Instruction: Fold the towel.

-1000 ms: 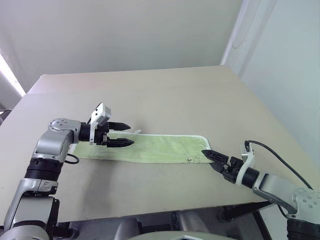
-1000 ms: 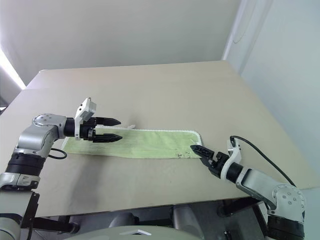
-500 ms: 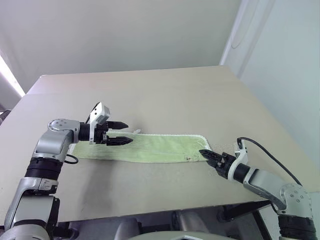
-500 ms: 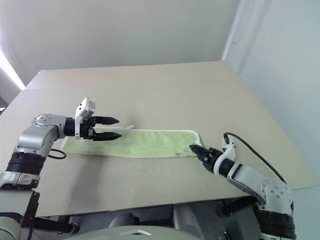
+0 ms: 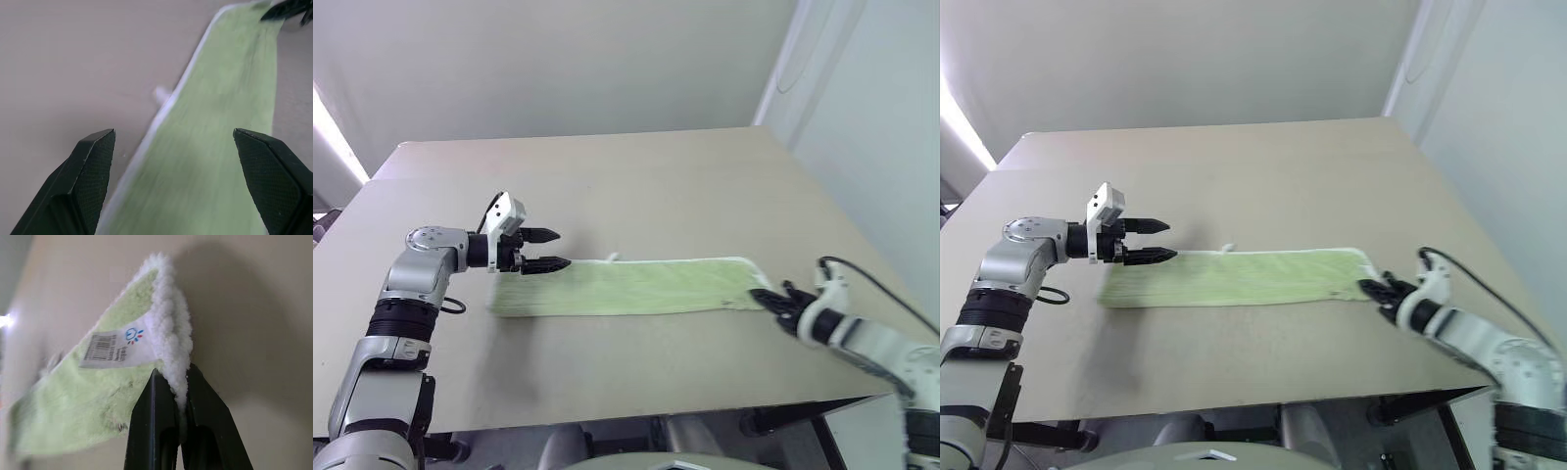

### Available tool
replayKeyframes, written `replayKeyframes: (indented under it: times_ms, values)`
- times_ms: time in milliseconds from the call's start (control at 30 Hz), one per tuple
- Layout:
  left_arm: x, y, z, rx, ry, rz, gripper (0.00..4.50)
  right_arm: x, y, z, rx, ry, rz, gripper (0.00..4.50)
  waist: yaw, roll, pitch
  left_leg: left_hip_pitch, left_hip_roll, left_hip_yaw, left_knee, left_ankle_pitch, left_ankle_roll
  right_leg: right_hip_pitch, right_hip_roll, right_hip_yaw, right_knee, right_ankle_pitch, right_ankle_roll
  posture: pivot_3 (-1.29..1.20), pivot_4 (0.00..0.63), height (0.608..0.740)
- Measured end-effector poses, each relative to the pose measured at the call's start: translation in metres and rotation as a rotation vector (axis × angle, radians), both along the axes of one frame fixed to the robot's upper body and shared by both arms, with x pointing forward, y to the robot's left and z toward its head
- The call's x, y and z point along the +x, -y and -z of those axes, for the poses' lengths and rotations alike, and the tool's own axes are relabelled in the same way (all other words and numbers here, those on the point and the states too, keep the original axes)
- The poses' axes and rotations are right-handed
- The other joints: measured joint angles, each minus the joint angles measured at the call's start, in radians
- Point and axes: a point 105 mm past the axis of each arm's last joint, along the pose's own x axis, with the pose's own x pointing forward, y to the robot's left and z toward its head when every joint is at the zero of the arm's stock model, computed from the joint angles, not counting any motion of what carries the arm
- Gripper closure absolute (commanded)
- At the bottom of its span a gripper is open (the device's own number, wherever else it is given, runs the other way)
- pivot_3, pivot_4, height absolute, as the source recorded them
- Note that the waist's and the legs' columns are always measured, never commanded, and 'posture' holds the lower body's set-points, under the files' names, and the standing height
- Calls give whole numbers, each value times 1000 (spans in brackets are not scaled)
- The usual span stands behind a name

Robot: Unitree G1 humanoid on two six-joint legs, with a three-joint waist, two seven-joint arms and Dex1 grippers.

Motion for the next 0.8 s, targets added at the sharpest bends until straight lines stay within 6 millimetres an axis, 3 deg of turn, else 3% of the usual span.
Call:
replayKeyframes:
  times_ms: [133, 233, 333, 433, 500, 633, 667, 800]
  values:
    - [4, -2, 0, 7, 7, -14, 438, -9, 55, -25, -155, -26, 59, 4463, 0, 1, 1, 1, -1, 1, 0, 0, 0, 0, 0, 2, 0, 0, 0, 0, 0, 712]
    - [7, -2, 0, 5, 12, -21, 438, 1, 55, -55, -223, 36, 5, 4463, -10, -1, 2, 1, 0, 1, -1, 0, 1, 2, 2, 2, 0, 0, 0, 0, 0, 712]
    - [8, 0, 0, 4, 22, -18, 438, 10, 31, -65, -269, 64, -106, 4463, -12, -1, 2, 2, 0, 1, -1, 0, 1, 3, 2, 2, 0, 0, 0, 0, 0, 712]
    - [9, 0, 0, 8, 23, -19, 438, 18, -14, -69, -311, 101, -284, 4463, -9, -1, 2, 3, 0, -1, -1, 0, 0, 1, 2, 2, 0, 0, 0, 0, 0, 712]
    - [9, 0, 1, 9, 23, -20, 438, 19, -29, -70, -312, 117, -338, 4463, -4, -1, 2, 1, -1, -1, -1, 0, 1, -1, 2, 2, 1, 0, 0, 0, 0, 712]
    - [9, 0, 0, 12, 27, -21, 438, 15, -86, -54, -283, 124, -546, 4463, -3, -1, 2, -4, -1, 0, -1, -2, 4, -5, 1, 3, -1, 0, 1, 0, 0, 712]
    - [9, 0, -1, 12, 30, -20, 438, 11, -97, -47, -270, 109, -590, 4463, -3, -1, 2, -12, -1, 0, -1, -2, 4, -8, 1, 4, -1, 0, 1, 0, 0, 712]
    - [7, -5, 2, 16, 23, -35, 438, 5, -109, -34, -283, 74, -656, 4463, 5, -1, 1, -14, -2, 0, 0, -2, 4, -12, 1, 4, 0, 0, 0, 0, 0, 712]
